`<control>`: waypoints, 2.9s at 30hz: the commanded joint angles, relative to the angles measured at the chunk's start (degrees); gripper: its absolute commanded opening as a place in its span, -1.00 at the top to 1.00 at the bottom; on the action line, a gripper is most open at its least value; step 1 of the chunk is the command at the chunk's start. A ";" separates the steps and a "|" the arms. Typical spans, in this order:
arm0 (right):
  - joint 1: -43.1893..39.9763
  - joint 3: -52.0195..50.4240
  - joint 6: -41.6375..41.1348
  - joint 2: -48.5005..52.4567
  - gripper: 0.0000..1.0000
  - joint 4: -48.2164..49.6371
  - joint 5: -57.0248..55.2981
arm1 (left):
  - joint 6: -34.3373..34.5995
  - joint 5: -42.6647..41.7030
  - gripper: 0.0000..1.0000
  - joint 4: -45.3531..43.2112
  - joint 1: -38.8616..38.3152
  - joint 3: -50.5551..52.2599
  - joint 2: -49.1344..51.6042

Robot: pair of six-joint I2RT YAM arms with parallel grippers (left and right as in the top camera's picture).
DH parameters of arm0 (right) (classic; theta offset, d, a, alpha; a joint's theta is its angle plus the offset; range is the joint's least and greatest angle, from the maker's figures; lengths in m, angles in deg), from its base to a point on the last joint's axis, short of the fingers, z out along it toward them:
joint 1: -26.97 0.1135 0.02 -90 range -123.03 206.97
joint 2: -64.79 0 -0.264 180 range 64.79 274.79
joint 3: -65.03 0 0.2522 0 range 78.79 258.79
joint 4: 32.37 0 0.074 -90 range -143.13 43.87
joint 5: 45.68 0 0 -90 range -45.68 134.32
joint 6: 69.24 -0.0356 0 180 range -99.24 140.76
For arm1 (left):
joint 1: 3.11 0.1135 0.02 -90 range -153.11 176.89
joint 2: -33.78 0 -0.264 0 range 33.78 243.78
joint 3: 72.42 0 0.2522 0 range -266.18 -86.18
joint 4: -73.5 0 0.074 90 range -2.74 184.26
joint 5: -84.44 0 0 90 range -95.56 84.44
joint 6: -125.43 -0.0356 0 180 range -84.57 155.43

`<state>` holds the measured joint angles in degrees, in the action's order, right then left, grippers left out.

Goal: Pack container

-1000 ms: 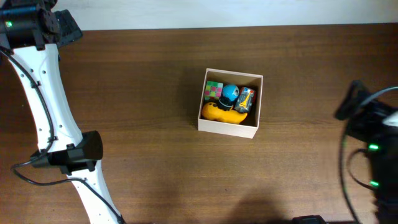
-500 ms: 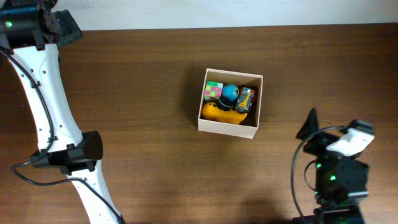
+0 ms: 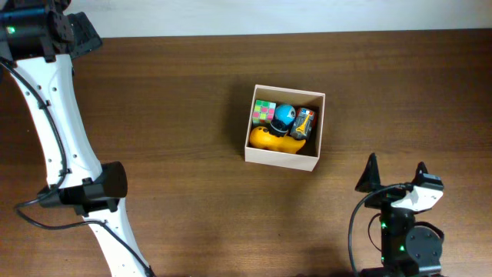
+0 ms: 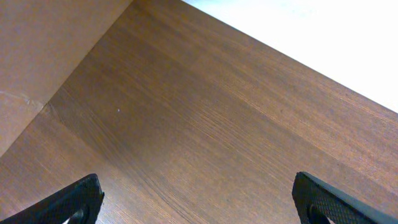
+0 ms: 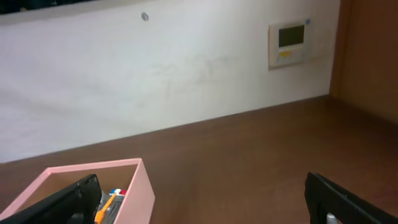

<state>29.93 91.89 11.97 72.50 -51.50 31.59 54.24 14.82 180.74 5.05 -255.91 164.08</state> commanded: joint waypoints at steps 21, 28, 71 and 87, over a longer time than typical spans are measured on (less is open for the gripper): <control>-0.46 -1.66 0.42 -5.64 -0.97 -2.71 0.50 | -0.46 -0.02 -0.99 -0.13 0.26 -0.90 0.00; -0.46 -1.66 0.42 -5.64 -0.97 -3.45 0.52 | -0.46 -0.02 -0.99 -0.13 0.26 -0.90 0.00; -0.46 -1.66 0.42 -5.62 -0.97 -40.94 0.52 | -0.44 -5.16 -0.99 0.07 0.37 -0.90 0.00; -0.46 -1.66 0.42 -5.62 -0.97 -40.94 0.52 | -0.02 -8.57 -0.99 -8.50 1.07 4.39 -14.56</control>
<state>29.93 90.56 11.99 67.58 -92.46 31.98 54.26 4.55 173.98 5.40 -254.04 156.32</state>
